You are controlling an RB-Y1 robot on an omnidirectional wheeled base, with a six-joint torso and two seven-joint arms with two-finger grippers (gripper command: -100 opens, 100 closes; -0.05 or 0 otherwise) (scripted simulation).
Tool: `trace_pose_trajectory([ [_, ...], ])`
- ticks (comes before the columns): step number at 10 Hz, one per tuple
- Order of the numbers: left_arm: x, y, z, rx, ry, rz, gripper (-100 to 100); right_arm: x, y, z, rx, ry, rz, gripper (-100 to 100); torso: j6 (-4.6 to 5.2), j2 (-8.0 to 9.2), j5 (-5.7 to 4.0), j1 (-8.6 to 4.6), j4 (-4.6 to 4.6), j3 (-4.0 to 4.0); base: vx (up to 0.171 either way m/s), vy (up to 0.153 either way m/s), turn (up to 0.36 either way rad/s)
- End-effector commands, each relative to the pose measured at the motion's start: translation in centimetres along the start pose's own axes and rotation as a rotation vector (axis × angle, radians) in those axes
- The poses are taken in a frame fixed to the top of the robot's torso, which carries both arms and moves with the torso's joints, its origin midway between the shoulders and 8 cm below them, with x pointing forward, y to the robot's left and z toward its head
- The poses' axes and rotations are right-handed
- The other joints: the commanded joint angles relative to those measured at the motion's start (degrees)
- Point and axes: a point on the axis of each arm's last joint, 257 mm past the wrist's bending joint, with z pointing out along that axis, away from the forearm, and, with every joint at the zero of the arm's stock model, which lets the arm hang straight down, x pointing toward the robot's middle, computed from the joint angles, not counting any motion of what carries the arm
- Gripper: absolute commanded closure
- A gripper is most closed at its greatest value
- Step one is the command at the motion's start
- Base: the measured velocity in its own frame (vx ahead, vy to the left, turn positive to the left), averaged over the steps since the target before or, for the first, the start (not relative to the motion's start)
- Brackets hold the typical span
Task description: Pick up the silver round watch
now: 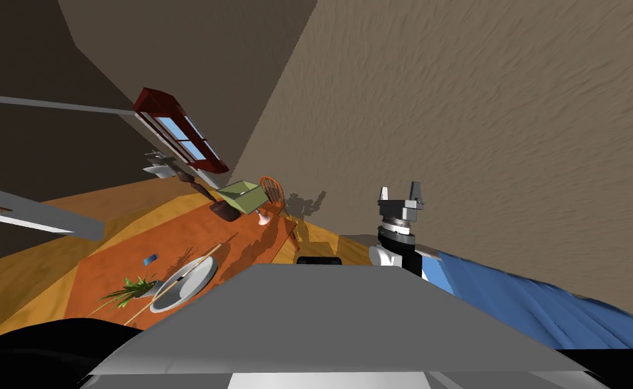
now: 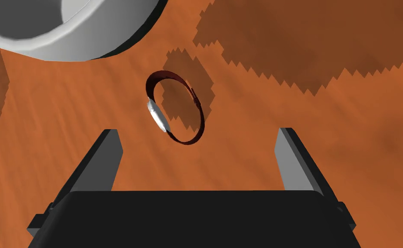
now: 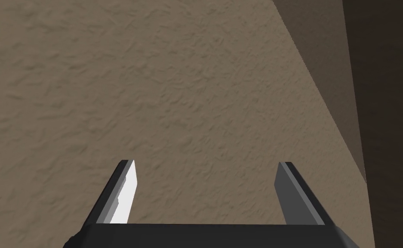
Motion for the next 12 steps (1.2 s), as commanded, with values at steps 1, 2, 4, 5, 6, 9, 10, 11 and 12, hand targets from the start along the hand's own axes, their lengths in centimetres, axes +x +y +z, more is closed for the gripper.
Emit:
trace_pose_trajectory([
  [1,-0.9,-0.2,-0.1,0.004,-0.008,-0.008,-100,0.0,0.0,0.0,0.000,0.000,0.000,0,0.00,0.00,0.00,0.00,0.00,0.00,0.029,0.003,0.006],
  [2,-2.7,-1.1,-0.5,0.009,-0.048,-0.041,-100,0.0,0.0,0.0,0.000,0.000,0.000,0,-0.01,0.16,-0.02,-0.09,0.03,0.09,0.031,0.008,-0.086],
  [4,-4.4,-1.9,-0.9,0.015,-0.083,-0.071,-100,0.0,0.0,0.0,0.000,0.000,0.000,0,-0.01,0.21,-0.03,-0.09,0.05,0.12,0.046,0.016,-0.069],
  [5,-5.8,-2.7,-1.3,0.021,-0.114,-0.099,-100,0.0,0.0,0.0,0.000,0.000,0.000,0,0.00,0.16,-0.02,-0.04,0.04,0.09,0.082,0.043,-0.105],
  [6,-5.8,-2.7,-1.3,0.021,-0.114,-0.099,-100,0.0,0.0,0.0,0.000,0.000,0.000,0,0.01,0.07,0.00,0.05,0.02,0.05,0.069,0.029,-0.047],
  [9,-8.6,-4.6,-2.2,0.037,-0.178,-0.144,-100,0.0,0.0,0.0,0.000,0.000,0.000,0,0.00,0.03,-0.01,0.02,0.01,0.02,0.072,0.034,-0.083],
  [10,-8.6,-4.6,-2.2,0.037,-0.178,-0.150,-100,0.0,0.0,0.0,0.000,0.000,0.000,0,-0.01,0.11,0.00,0.01,0.02,0.06,0.014,0.007,0.015],
  [11,-9.1,-5.0,-2.4,0.041,-0.190,-0.167,-100,0.0,0.0,0.0,0.000,0.000,0.000,0,-0.01,0.23,-0.02,-0.09,0.05,0.13,0.005,0.003,-0.026],
  [12,-8.8,-4.8,-2.3,0.038,-0.184,-0.159,-100,0.0,0.0,0.0,0.000,0.000,0.000,0,0.00,0.29,-0.03,-0.12,0.06,0.17,0.000,0.000,0.000],
])
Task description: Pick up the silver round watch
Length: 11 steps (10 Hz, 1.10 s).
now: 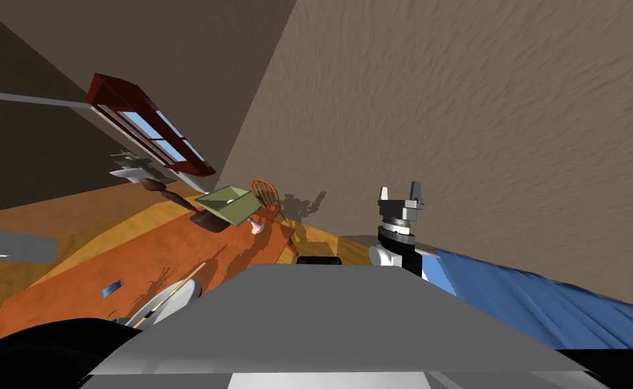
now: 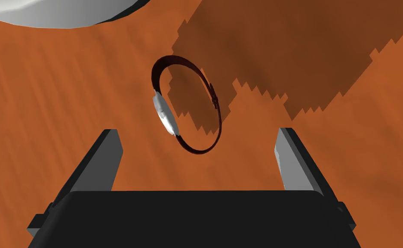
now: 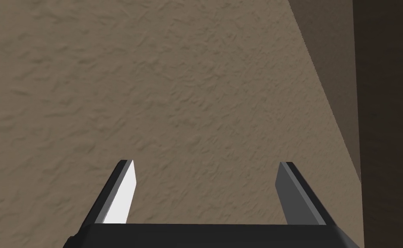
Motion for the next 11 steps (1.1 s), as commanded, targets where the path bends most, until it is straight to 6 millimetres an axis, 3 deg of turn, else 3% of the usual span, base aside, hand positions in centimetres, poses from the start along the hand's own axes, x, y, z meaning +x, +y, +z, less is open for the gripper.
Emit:
trace_pose_trajectory([
  [1,0.0,0.0,0.0,0.000,0.000,0.000,0,0.0,0.0,0.0,0.000,0.000,0.000,0,0.00,0.00,0.00,0.00,0.00,0.00,0.000,0.000,0.000],
  [2,-0.2,1.3,0.6,-0.003,0.001,0.004,-100,0.0,0.0,0.0,0.000,0.000,0.000,0,0.00,0.01,0.00,-0.01,0.00,0.01,0.000,0.049,0.049],
  [6,-0.4,2.0,0.9,-0.006,0.001,0.007,-100,0.0,0.0,0.0,0.000,0.000,0.000,0,0.00,0.06,0.05,0.22,0.01,0.04,-0.009,0.055,0.011],
  [7,-0.4,2.0,1.0,-0.006,0.001,0.007,100,0.0,0.0,0.0,0.000,0.000,0.000,0,0.00,0.05,0.03,0.12,0.01,0.03,-0.001,0.006,-0.002],
  [11,-0.3,2.0,1.0,-0.005,0.004,0.000,100,0.0,0.0,0.0,0.000,0.000,0.000,0,0.07,-0.04,0.04,0.05,-0.08,-0.06,0.000,0.001,0.004],
])
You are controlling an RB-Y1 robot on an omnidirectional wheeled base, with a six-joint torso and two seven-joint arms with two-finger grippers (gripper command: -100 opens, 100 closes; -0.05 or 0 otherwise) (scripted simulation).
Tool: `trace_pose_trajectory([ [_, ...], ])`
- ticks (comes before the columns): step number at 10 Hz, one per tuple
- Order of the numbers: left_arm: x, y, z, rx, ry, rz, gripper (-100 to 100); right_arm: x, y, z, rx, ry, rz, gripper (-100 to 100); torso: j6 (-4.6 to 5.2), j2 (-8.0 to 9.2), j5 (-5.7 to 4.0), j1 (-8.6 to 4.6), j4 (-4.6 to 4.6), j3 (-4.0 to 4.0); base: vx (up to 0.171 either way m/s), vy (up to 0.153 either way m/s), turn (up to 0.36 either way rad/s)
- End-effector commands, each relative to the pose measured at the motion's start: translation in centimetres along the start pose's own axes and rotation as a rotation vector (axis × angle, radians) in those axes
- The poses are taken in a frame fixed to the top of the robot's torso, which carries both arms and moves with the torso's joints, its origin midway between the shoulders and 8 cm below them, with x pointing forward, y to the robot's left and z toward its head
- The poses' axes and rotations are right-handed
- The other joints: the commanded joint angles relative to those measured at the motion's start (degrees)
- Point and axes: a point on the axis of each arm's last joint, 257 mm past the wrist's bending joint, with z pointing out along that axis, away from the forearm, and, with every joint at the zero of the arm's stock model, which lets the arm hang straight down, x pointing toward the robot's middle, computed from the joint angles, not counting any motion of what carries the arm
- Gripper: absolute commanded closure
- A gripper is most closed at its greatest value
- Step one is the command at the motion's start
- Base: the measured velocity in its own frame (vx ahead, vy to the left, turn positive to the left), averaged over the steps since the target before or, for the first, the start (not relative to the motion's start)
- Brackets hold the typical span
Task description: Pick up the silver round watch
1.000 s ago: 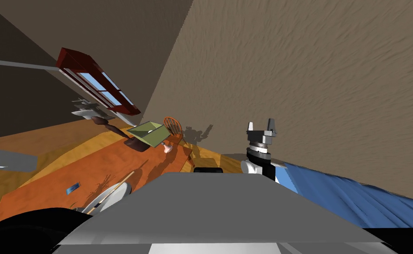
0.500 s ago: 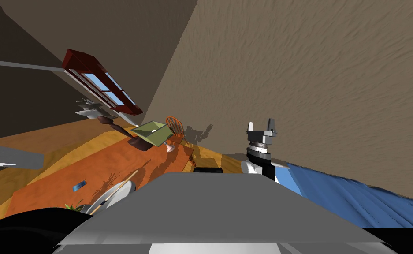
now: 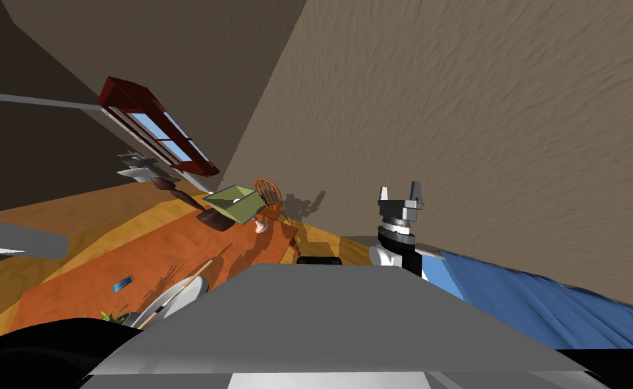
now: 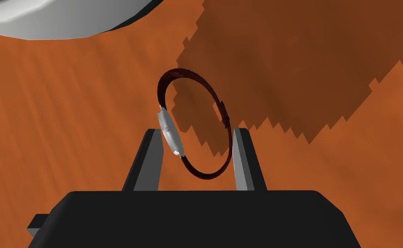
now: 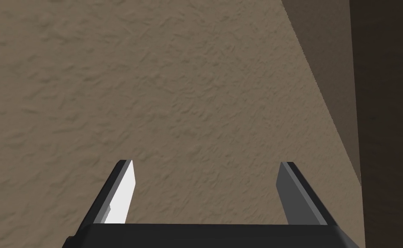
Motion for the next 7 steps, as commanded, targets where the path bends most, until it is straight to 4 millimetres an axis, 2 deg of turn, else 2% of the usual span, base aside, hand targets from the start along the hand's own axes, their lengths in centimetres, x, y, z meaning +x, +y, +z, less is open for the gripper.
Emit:
trace_pose_trajectory([
  [1,0.0,0.0,0.0,0.000,0.000,0.000,0,0.0,0.0,0.0,0.000,0.000,0.000,0,0.00,0.00,0.00,0.00,0.00,0.00,0.000,0.000,0.000],
  [2,0.1,-1.3,-0.6,0.003,-0.004,0.002,100,0.0,0.0,0.0,0.000,0.000,0.000,0,0.00,0.00,0.00,0.00,0.00,0.00,0.020,-0.059,-0.061],
  [3,0.3,-2.0,-1.0,0.005,-0.004,0.000,100,0.0,0.0,0.0,0.000,0.000,0.000,0,0.00,-0.04,-0.04,-0.20,-0.01,-0.02,0.016,-0.110,-0.045],
  [4,0.2,-1.8,-1.0,0.001,-0.004,-0.014,100,0.0,0.0,0.0,0.000,0.000,0.000,0,-0.02,-0.03,-0.06,-0.36,-0.01,-0.02,-0.003,-0.088,0.003],
  [6,0.3,-2.0,-0.9,0.005,-0.003,-0.004,100,0.0,0.0,0.0,0.000,0.000,0.000,0,-0.02,0.01,-0.04,-0.23,0.01,0.01,0.000,-0.027,0.004],
  [7,0.2,-1.9,-0.9,0.003,-0.005,-0.005,0,0.0,0.0,0.0,0.000,0.000,0.000,0,-0.01,0.01,-0.01,-0.10,0.01,0.01,0.000,0.000,0.000],
])
